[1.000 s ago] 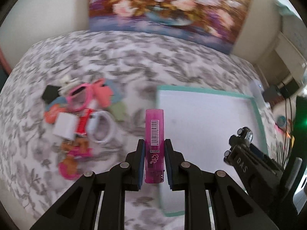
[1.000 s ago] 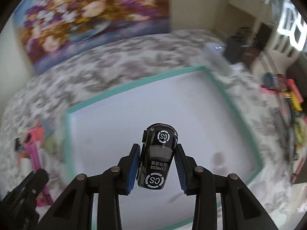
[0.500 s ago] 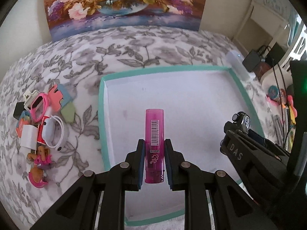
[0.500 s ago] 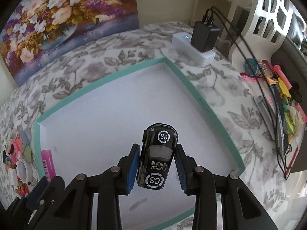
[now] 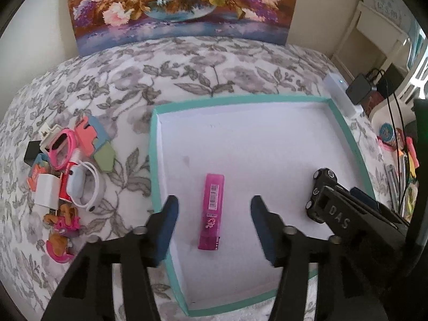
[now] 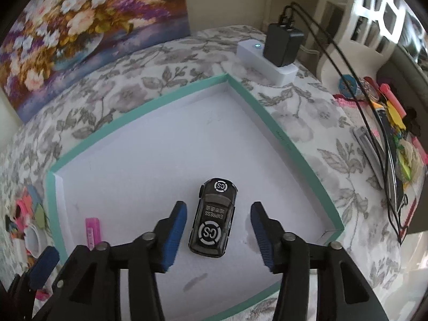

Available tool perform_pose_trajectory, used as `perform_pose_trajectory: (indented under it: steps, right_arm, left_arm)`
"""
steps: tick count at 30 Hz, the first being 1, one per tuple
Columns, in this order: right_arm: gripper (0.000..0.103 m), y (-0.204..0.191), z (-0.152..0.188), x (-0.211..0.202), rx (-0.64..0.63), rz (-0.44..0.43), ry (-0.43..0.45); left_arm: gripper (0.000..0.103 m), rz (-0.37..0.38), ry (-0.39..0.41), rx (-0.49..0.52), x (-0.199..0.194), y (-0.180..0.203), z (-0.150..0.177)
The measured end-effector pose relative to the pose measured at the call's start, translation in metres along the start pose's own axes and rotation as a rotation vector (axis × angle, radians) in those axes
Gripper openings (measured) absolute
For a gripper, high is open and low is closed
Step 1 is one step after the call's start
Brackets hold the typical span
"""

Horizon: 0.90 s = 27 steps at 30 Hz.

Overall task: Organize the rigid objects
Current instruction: 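Carry both items over the white tray and open both tools to drop them, then move both tools back toward the pile of items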

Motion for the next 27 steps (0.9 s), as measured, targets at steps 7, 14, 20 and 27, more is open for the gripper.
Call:
perform_pose_trajectory:
  steps: [7,14,20,27]
  right_arm:
    - [0.063,-0.001,-0.007,-0.014,0.009,-0.008,0.033]
    - [0.080,-0.014,-0.007,-0.022,-0.024,-0.023,0.061]
    - [0.088,-0.040,0.000,-0.026,-0.087,-0.062,0.062]
    - [0.103,-0.074,0.011,-0.034,-0.126,-0.131,0.060]
  left_arm:
    - [0.080,-0.028,0.026,-0.053,-0.012,-0.024,-0.010]
    - [0.093,-0.097,0.025,-0.179,-0.017,-0.076,-0.014]
    - [0.093,-0.193,-0.028,-0.288,-0.016,-0.132,-0.003]
    - [0.096,-0.294,-0.016,-0.417,-0.031,-0.198,0.009]
Point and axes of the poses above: each gripper's, at about its wrist camera, not at the fingertips, and x roughly the way its jaws point, y to its right, z to its underside, the point moved 9 cm from there along x, roughly the way its jaws point, and after that the axes turned 3 degrees about y, right-handed, at the moved point
